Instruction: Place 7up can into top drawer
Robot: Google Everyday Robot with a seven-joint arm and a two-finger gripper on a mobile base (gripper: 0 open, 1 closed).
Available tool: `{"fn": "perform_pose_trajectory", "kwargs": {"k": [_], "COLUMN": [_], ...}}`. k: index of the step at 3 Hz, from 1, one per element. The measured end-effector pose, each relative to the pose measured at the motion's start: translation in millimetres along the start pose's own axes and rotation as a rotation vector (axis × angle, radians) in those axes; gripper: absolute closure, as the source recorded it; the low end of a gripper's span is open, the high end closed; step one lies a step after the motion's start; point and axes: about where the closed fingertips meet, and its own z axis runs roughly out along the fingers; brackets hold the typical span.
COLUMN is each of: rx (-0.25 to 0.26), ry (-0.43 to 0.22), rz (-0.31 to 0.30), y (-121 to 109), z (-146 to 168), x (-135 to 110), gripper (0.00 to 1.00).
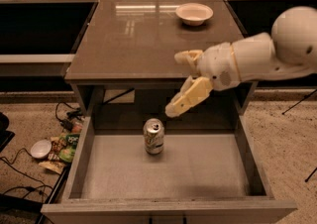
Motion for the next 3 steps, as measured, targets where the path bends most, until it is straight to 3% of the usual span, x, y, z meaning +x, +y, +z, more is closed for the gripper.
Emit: {"fn": "perform_pose_trajectory", "kwargs": {"k": [1, 2, 3], "rx": [0.053, 0.253, 0.469], "ry": [0.054, 0.068, 0.084], "rz": [-0.059, -0.16, -0.209], "y": [23, 18, -19], "z": [-49, -101, -139], "x": [-45, -49, -46], "gripper": [0.0, 0.0, 0.0]}}
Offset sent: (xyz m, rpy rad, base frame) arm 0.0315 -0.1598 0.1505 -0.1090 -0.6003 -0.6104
